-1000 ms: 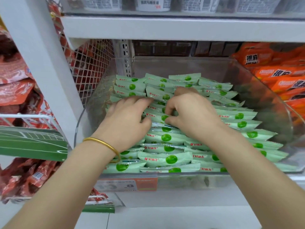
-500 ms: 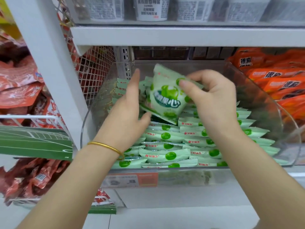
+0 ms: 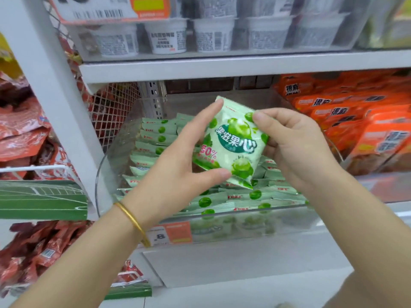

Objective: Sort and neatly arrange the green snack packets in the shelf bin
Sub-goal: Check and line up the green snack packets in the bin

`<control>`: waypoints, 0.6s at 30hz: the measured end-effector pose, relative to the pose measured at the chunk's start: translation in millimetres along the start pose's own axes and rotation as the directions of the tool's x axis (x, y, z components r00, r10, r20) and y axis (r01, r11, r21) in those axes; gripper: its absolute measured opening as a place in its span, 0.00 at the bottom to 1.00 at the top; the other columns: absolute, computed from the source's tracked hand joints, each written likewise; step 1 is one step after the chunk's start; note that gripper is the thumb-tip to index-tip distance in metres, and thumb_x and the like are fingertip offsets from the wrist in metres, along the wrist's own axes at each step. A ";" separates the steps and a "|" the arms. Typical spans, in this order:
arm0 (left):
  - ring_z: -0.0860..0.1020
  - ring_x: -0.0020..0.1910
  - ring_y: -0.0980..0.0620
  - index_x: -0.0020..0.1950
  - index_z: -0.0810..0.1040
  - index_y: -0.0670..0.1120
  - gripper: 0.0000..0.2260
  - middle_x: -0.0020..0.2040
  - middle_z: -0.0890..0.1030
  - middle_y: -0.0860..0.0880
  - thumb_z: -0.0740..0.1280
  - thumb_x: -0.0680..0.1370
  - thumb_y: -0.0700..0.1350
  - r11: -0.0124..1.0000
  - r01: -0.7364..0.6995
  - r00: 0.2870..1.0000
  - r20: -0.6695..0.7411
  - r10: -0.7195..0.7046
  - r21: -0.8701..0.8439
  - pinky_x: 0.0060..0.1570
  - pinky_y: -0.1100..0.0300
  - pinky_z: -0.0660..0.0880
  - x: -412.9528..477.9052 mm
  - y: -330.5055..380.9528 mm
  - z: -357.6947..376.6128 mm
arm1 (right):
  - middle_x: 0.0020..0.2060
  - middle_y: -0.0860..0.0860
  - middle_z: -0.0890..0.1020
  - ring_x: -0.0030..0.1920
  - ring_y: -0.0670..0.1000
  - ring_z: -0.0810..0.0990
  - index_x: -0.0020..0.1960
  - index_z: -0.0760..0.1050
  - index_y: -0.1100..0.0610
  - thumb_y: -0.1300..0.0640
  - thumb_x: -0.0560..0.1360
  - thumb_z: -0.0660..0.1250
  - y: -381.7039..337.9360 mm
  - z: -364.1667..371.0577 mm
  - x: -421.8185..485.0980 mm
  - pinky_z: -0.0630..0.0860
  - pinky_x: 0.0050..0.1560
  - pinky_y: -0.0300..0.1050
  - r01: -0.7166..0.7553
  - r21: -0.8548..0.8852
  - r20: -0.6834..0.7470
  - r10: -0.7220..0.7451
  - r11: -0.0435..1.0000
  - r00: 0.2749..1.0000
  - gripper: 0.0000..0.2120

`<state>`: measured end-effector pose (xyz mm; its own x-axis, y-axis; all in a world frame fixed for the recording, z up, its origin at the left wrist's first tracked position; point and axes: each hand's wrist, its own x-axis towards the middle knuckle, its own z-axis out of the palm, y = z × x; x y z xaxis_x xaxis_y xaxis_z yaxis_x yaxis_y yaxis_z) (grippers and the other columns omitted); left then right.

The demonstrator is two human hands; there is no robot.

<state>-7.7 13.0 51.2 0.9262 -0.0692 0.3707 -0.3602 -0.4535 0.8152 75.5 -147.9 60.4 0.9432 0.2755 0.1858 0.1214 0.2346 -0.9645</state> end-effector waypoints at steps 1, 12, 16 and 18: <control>0.67 0.66 0.68 0.71 0.59 0.64 0.40 0.70 0.64 0.66 0.73 0.69 0.39 1.000 0.010 1.000 0.011 -0.010 -0.016 0.64 0.61 0.70 1.4 2.1 0.6 | 0.33 0.50 0.82 0.33 0.47 0.80 0.41 0.77 0.57 0.60 0.74 0.67 -1.7 -1.5 0.6 0.78 0.34 0.42 -0.033 0.009 0.012 0.033 0.999 0.999 0.04; 0.68 0.65 0.67 0.71 0.62 0.61 0.39 0.68 0.67 0.66 0.73 0.69 0.33 0.984 0.087 0.988 -0.112 -0.105 -0.157 0.63 0.52 0.72 7.0 -13.7 26.2 | 0.39 0.52 0.84 0.36 0.49 0.83 0.48 0.75 0.58 0.55 0.79 0.61 10.7 -14.9 -5.4 0.77 0.32 0.41 -0.085 -0.016 0.054 0.086 0.996 0.995 0.07; 0.68 0.67 0.63 0.71 0.61 0.64 0.38 0.69 0.68 0.63 0.72 0.68 0.40 0.990 0.060 0.990 -0.117 -0.076 -0.128 0.64 0.51 0.71 7.4 -11.5 23.0 | 0.36 0.51 0.84 0.33 0.47 0.82 0.49 0.74 0.61 0.57 0.78 0.62 7.4 -12.4 -3.9 0.76 0.28 0.40 -0.008 -0.036 0.018 0.009 0.999 1.000 0.06; 0.66 0.67 0.65 0.70 0.60 0.66 0.38 0.69 0.67 0.65 0.72 0.67 0.42 0.993 0.055 0.991 -0.117 -0.067 -0.103 0.64 0.51 0.70 4.9 -11.9 20.9 | 0.34 0.50 0.83 0.31 0.46 0.81 0.48 0.73 0.61 0.59 0.78 0.63 9.7 -9.4 -4.9 0.75 0.27 0.39 -0.004 -0.035 0.018 0.005 0.999 1.000 0.05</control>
<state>3.5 -0.6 34.0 0.9290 0.0656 0.3642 -0.3179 -0.3623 0.8762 75.0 -155.7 48.4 0.9379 0.2936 0.1847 0.1285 0.2003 -0.9713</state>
